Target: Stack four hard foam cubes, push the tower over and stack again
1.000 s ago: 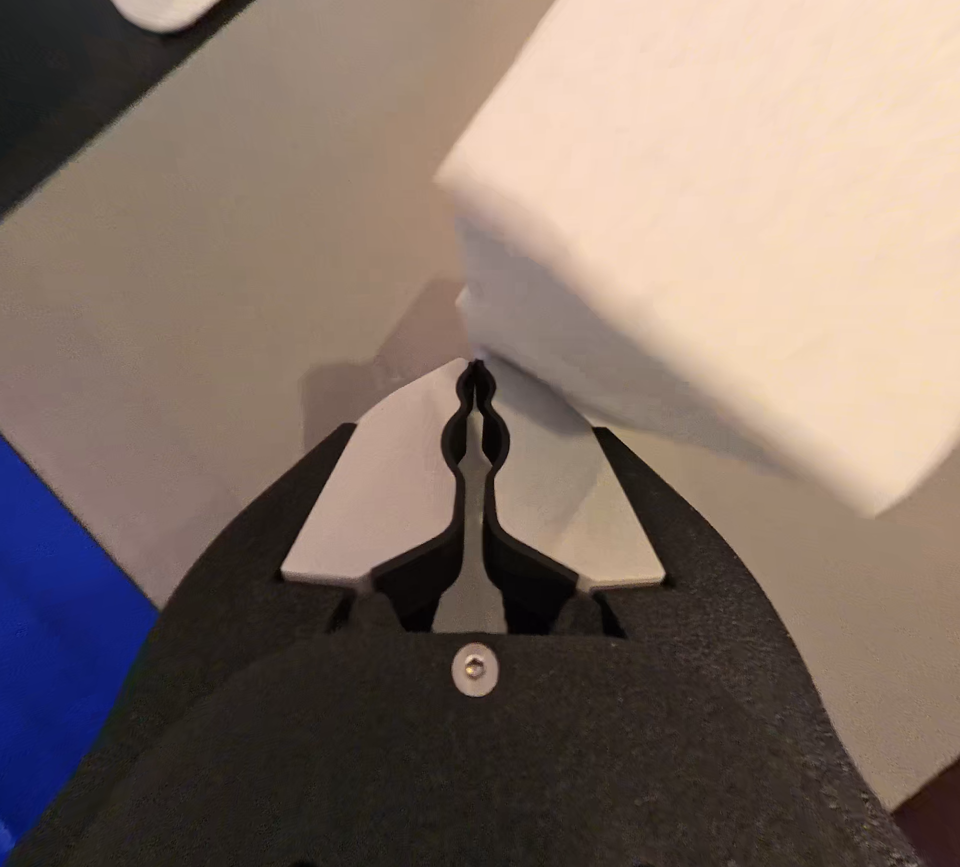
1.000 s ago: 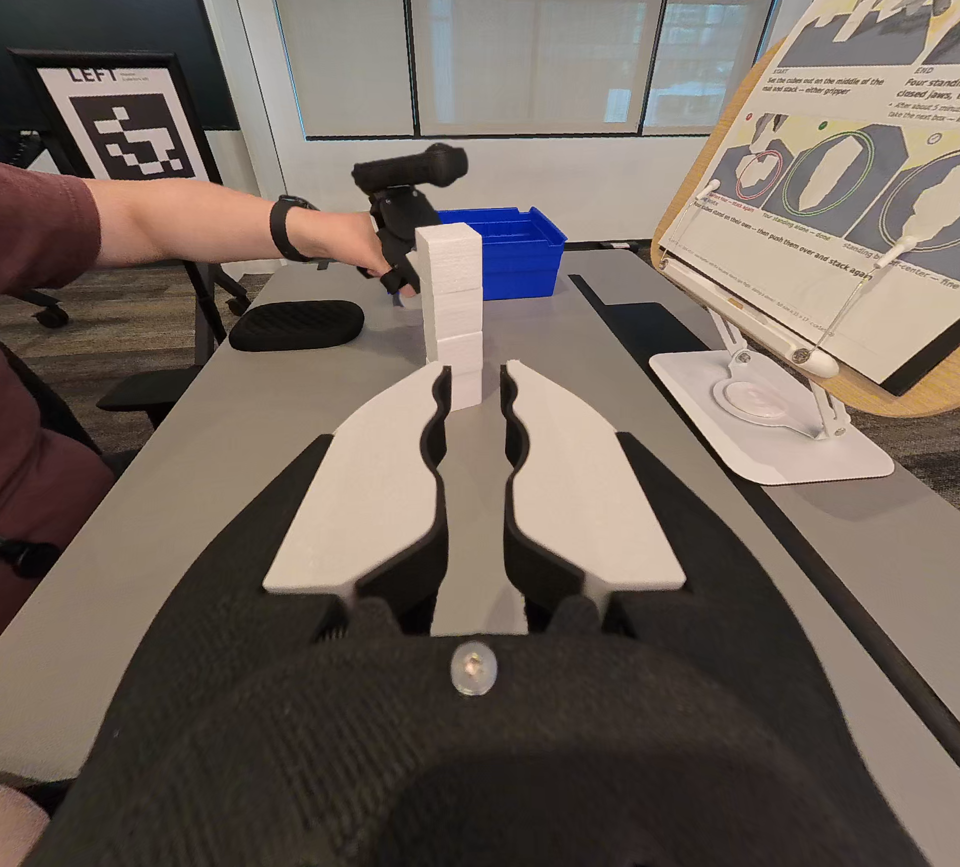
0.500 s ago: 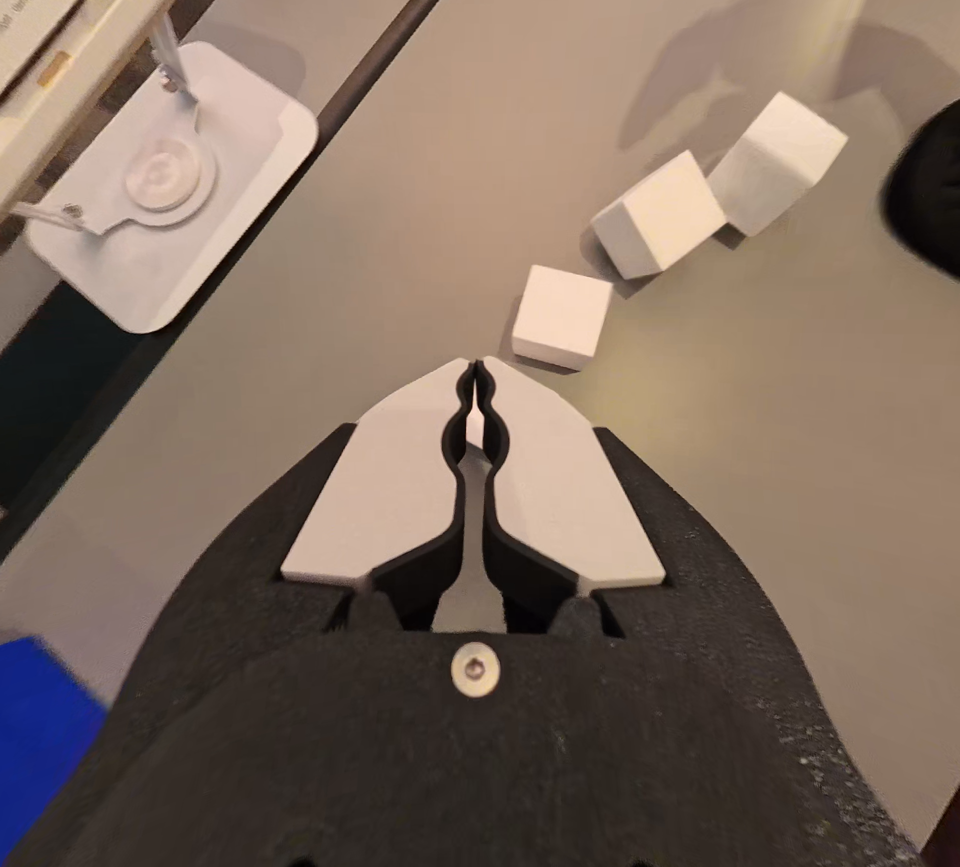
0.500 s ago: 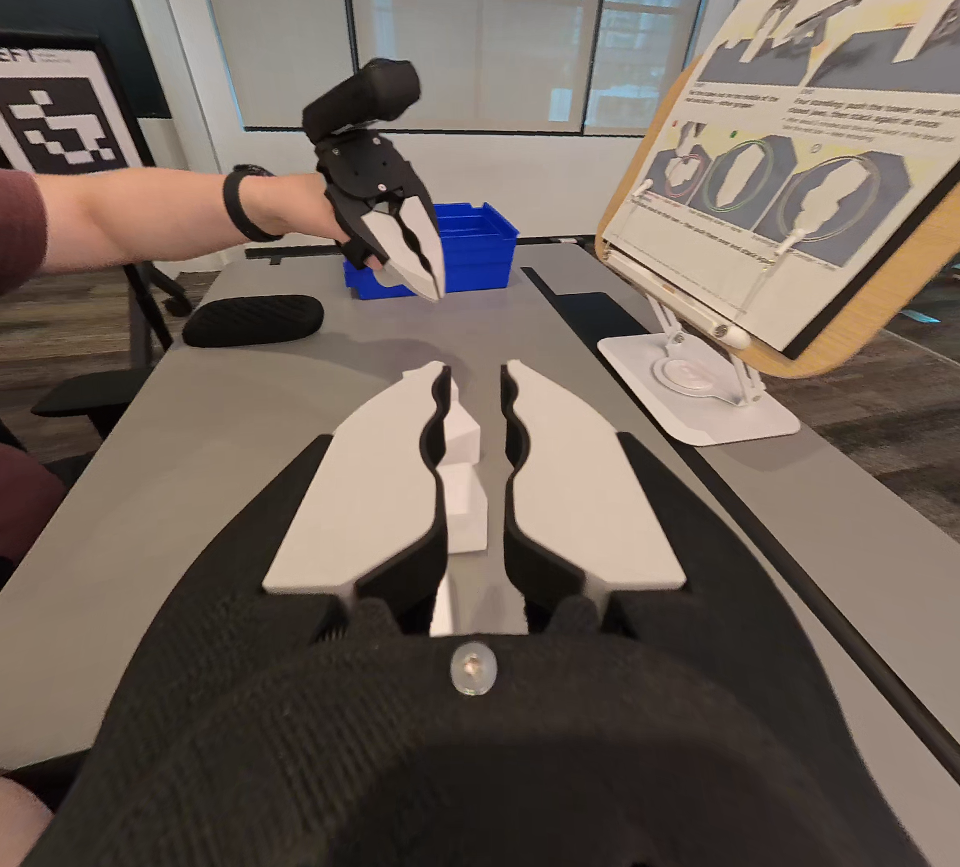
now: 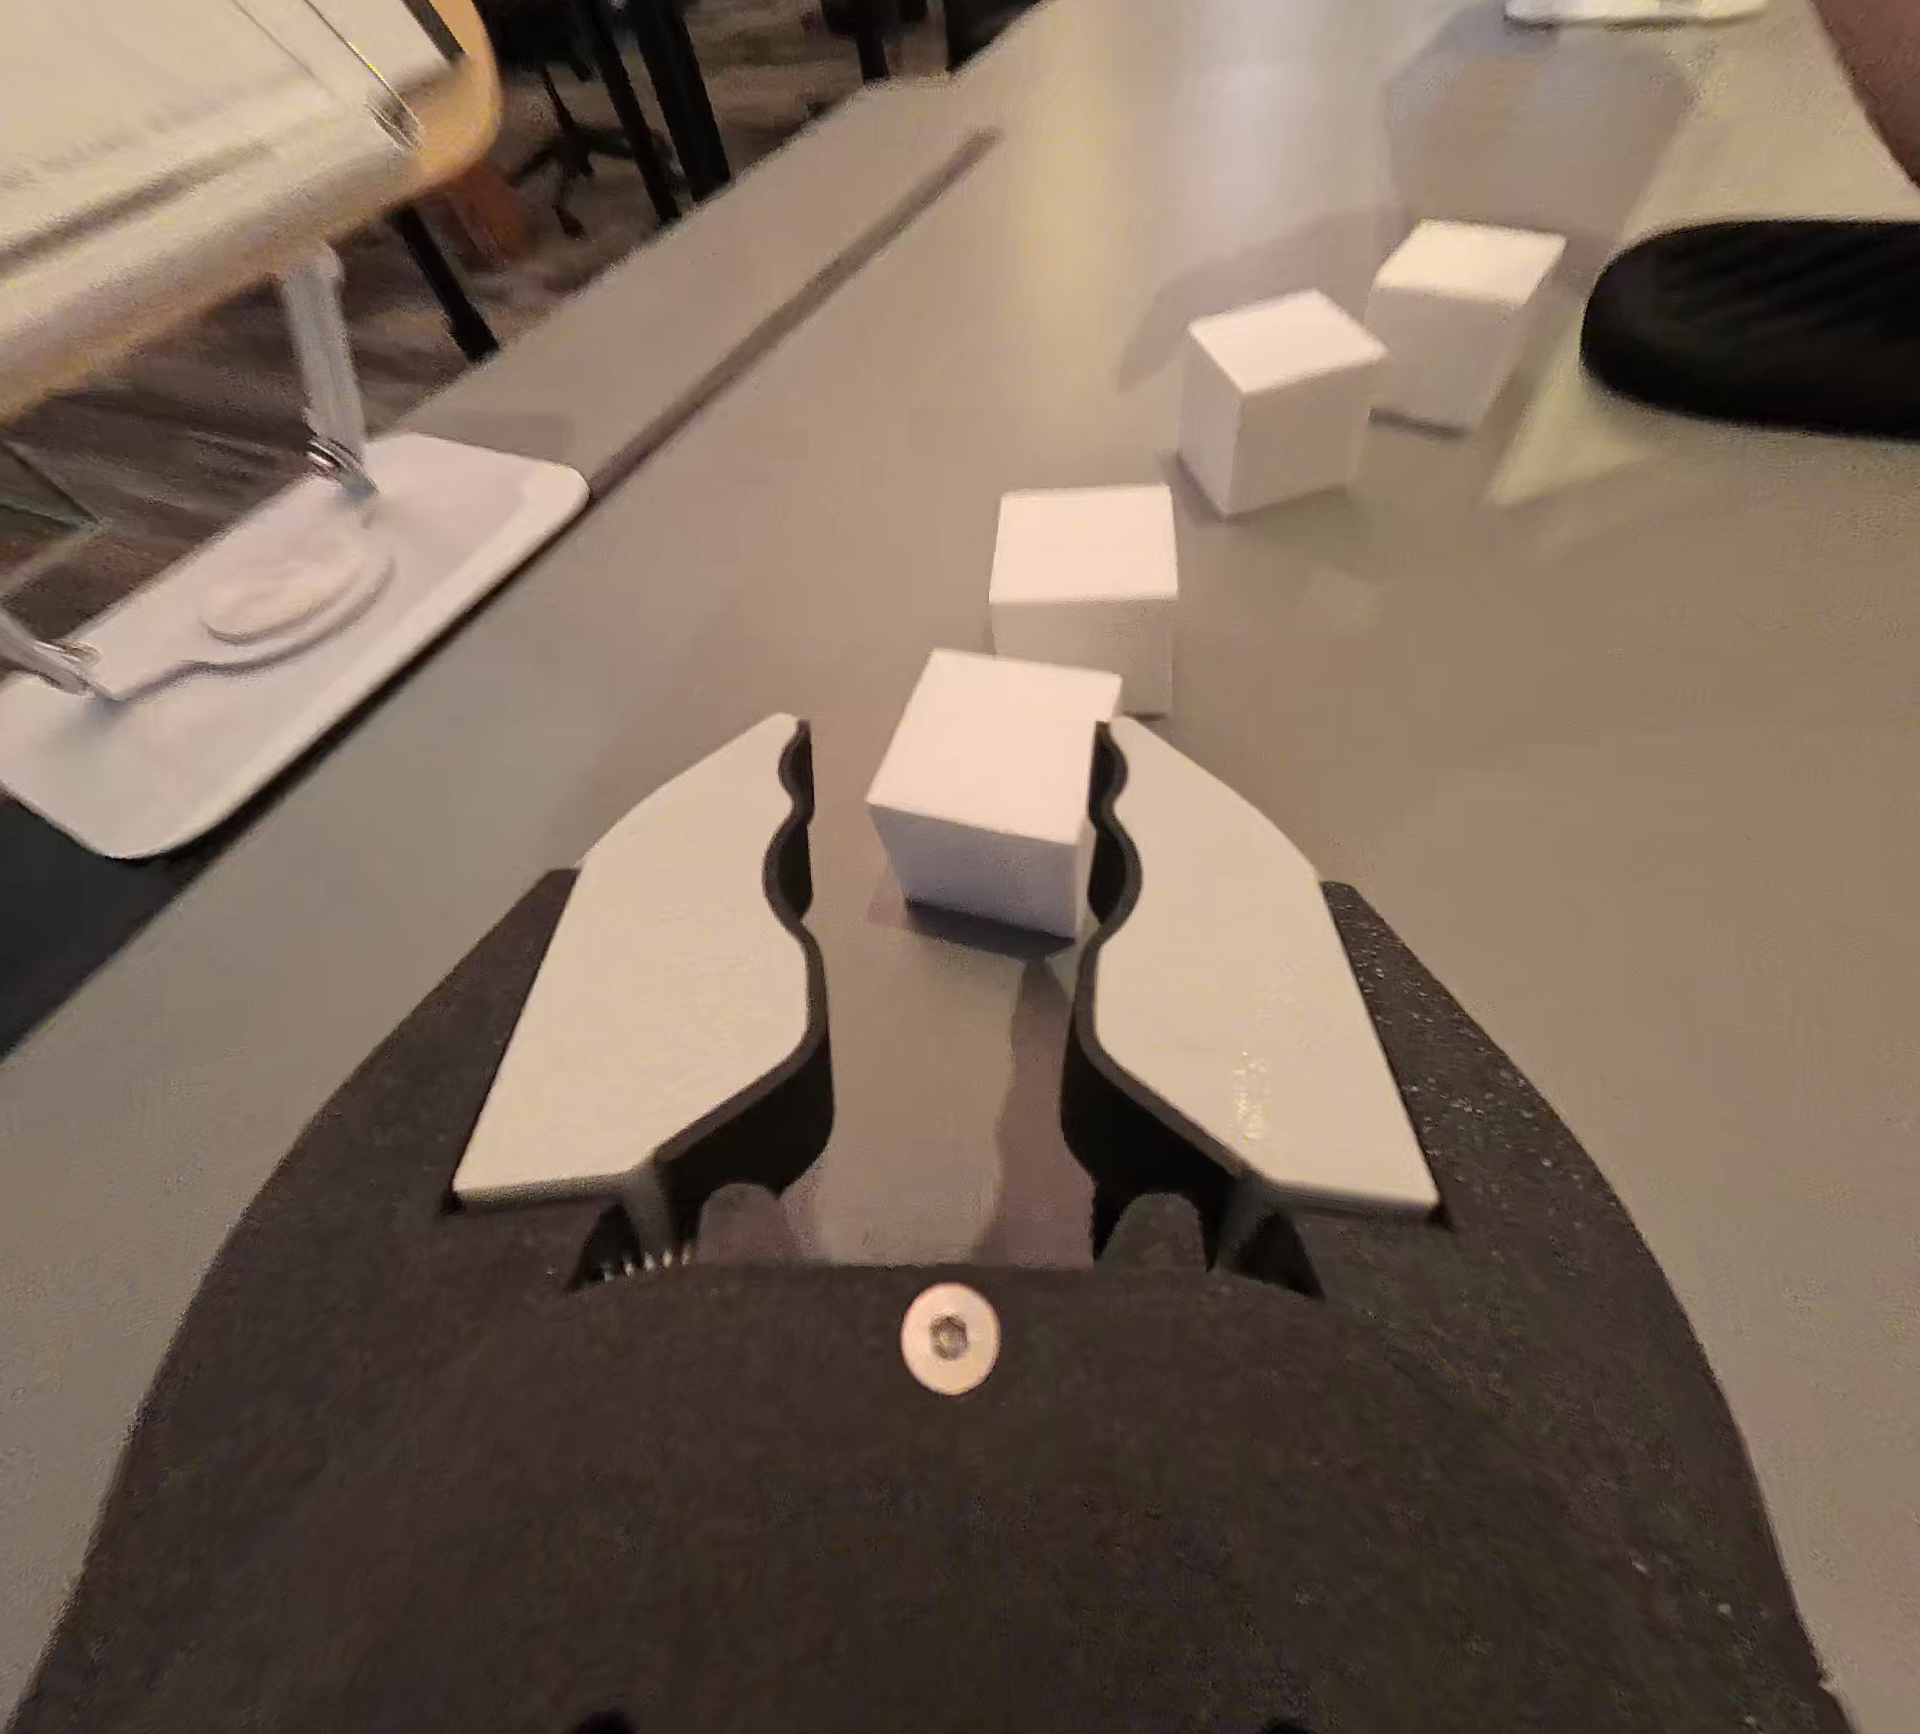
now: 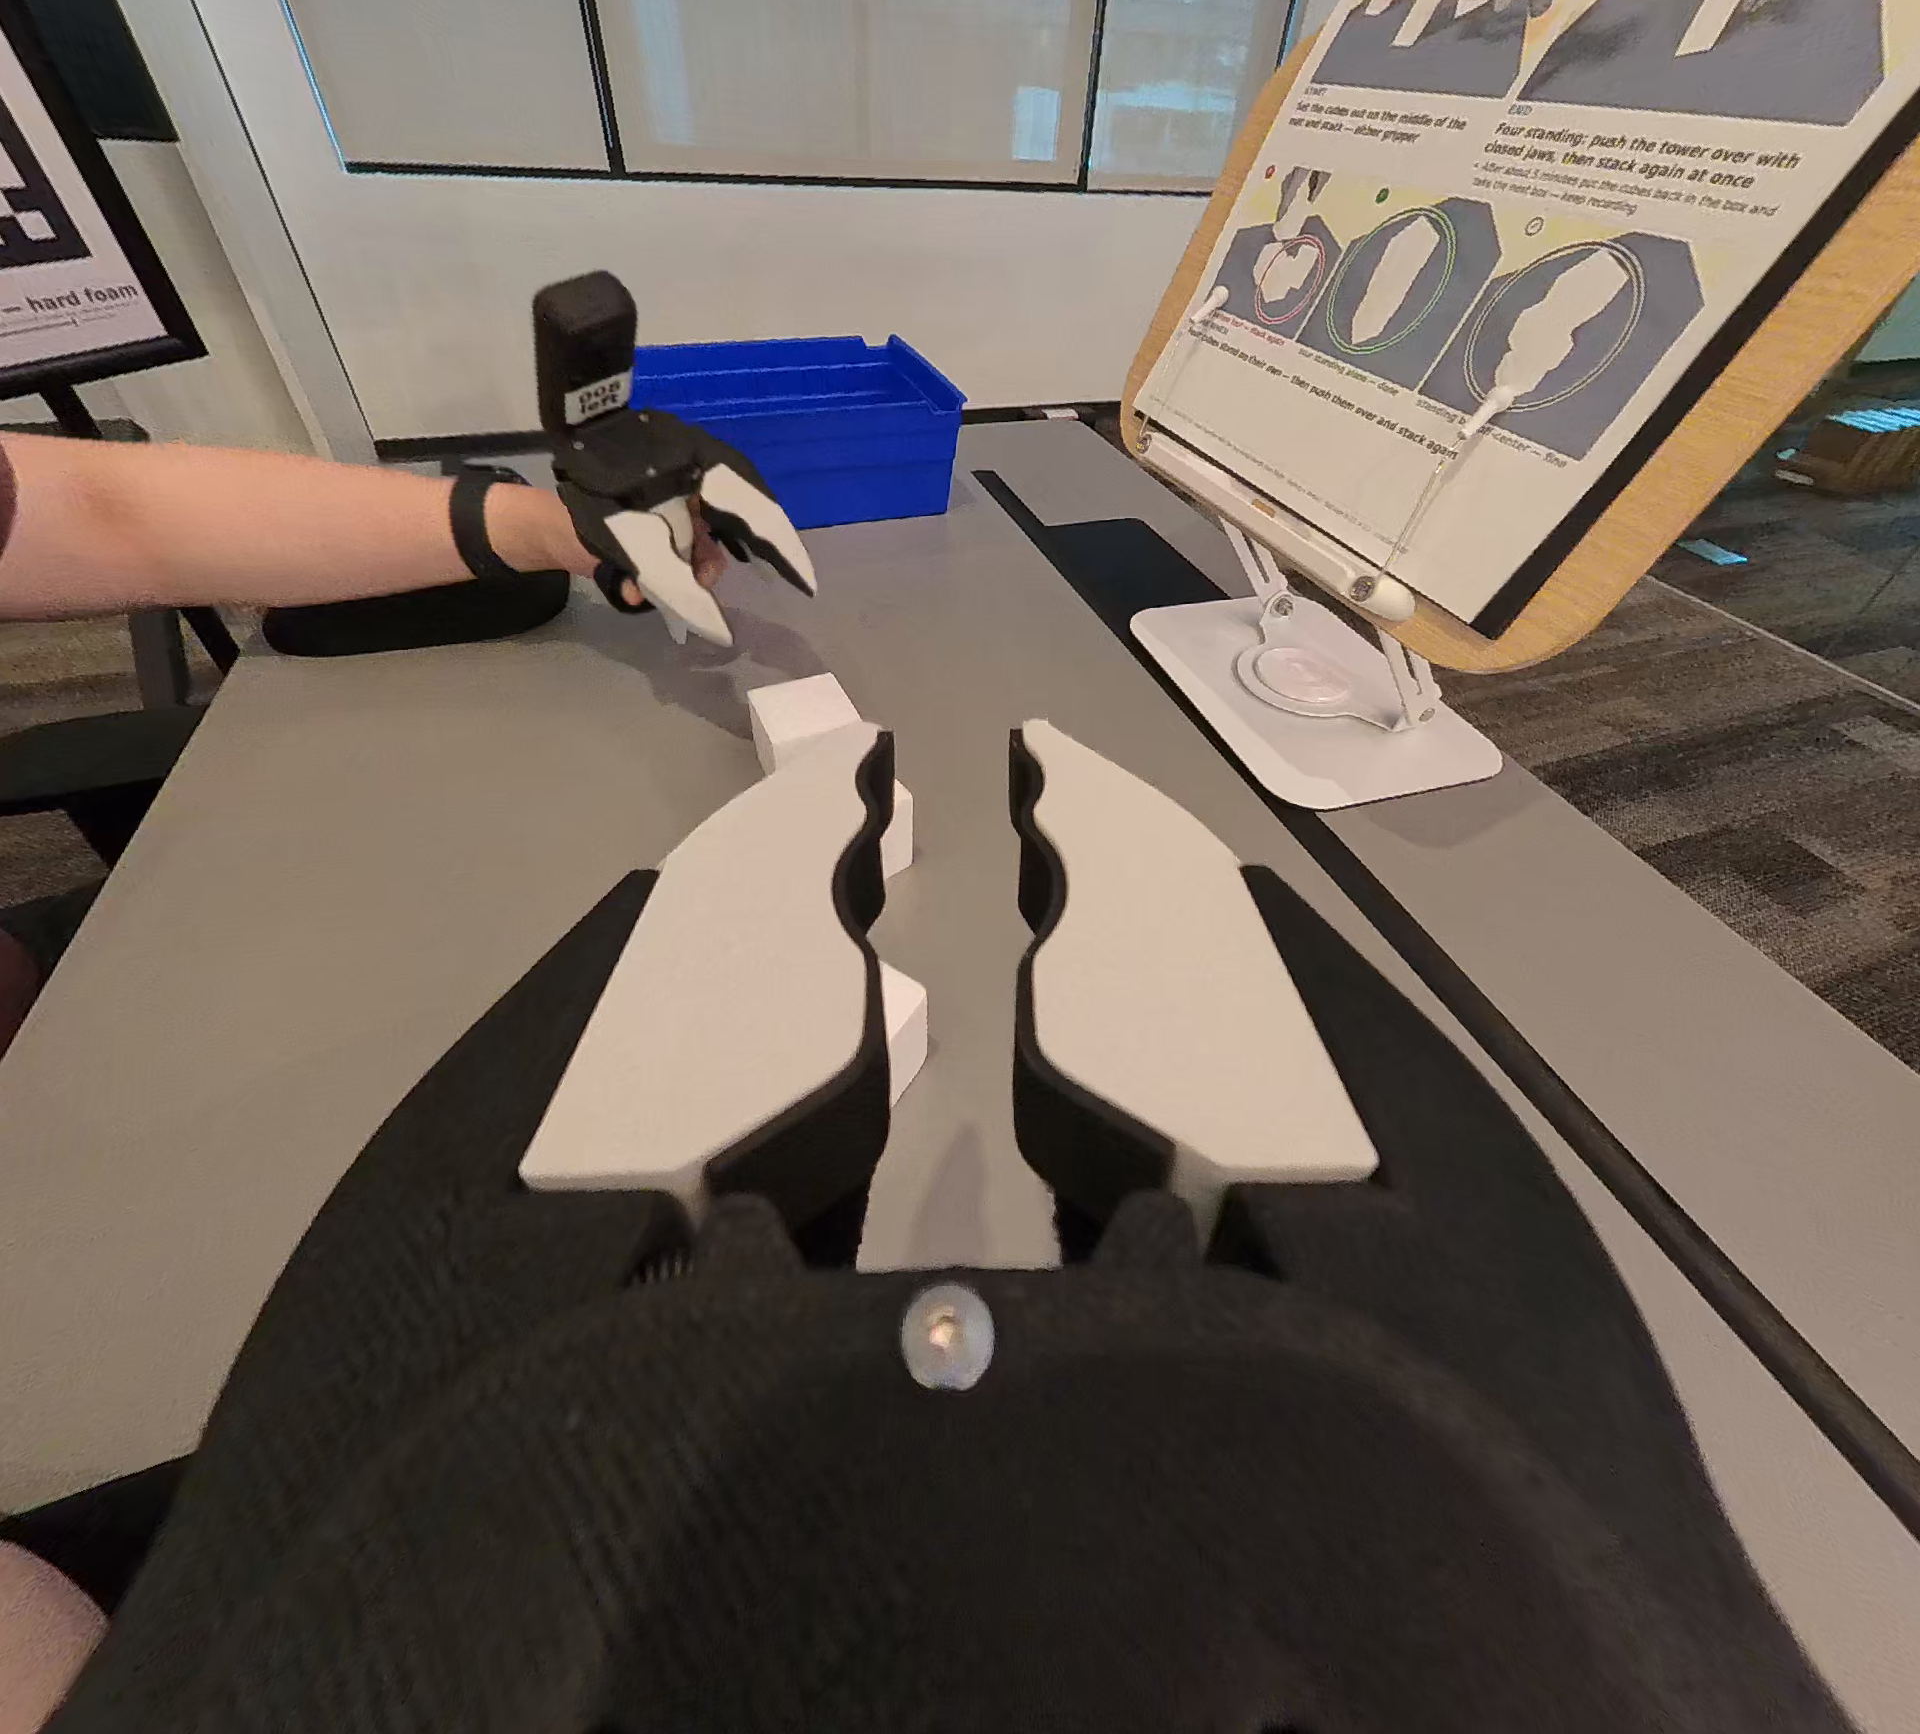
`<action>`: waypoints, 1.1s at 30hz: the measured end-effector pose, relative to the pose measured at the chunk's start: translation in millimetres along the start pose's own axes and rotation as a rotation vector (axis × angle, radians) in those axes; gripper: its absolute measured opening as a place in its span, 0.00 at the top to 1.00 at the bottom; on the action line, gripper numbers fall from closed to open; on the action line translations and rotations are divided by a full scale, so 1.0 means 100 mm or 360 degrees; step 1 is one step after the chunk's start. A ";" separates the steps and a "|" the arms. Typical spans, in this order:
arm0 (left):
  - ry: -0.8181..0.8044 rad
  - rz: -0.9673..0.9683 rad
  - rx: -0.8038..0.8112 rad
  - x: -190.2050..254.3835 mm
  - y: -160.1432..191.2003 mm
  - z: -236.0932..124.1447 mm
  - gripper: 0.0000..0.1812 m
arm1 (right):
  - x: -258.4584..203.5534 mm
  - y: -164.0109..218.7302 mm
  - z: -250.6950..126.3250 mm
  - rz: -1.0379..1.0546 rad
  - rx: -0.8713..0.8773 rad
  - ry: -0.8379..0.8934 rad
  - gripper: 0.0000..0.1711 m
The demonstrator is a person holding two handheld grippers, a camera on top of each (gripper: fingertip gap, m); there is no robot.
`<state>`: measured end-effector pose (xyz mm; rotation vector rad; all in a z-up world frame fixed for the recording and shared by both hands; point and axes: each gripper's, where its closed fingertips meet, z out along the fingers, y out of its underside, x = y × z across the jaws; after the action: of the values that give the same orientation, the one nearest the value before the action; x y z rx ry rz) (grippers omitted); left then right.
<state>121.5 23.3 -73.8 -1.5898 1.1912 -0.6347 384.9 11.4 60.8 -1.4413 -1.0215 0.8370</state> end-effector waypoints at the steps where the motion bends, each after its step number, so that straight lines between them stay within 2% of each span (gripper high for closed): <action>1: 0.0053 -0.0025 -0.0037 0.03 0.07 0.06 0.71 | -0.01 0.00 0.00 -0.0007 -0.0020 0.0011 0.87; 7: 0.0207 -0.0148 -0.0080 0.09 0.23 0.20 0.70 | -0.16 -0.08 -0.03 -0.0125 -0.0188 0.0136 0.83; 10: 0.0201 -0.0143 -0.0058 0.09 0.26 0.19 0.65 | -0.27 -0.04 0.05 -0.0114 -0.0275 0.0166 0.74; 12: 0.0196 -0.0135 -0.0071 0.09 0.25 0.20 0.59 | -0.33 0.16 0.12 -0.0113 -0.0377 0.0198 0.66; 15: 0.0220 -0.0109 -0.0120 0.10 0.28 0.25 0.58 | -0.48 0.54 0.25 -0.0044 -0.0445 0.0255 0.60; 17: 0.0202 -0.0086 -0.0171 0.08 0.31 0.30 0.58 | -0.54 0.84 0.36 0.0022 -0.0571 0.0365 0.58; 21: 0.0193 -0.0124 -0.0197 0.07 0.32 0.37 0.62 | -0.64 1.30 0.38 -0.0131 -0.0931 0.0584 0.56; 24: 0.0180 -0.0128 -0.0205 0.05 0.32 0.39 0.66 | -0.70 1.50 0.29 -0.0161 -0.1024 0.0510 0.55; 28: 0.0184 -0.0090 -0.0234 0.05 0.34 0.44 0.68 | -0.66 1.66 0.05 0.0001 -0.1062 0.0443 0.52; 33: 0.0192 -0.0057 -0.0231 0.08 0.32 0.44 0.68 | -0.69 1.85 -0.01 0.0083 -0.1087 0.0343 0.57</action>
<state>149.1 34.1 -120.5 -1.7170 1.3259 -0.6884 384.7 -53.1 -125.9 -2.0862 -1.1611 0.3550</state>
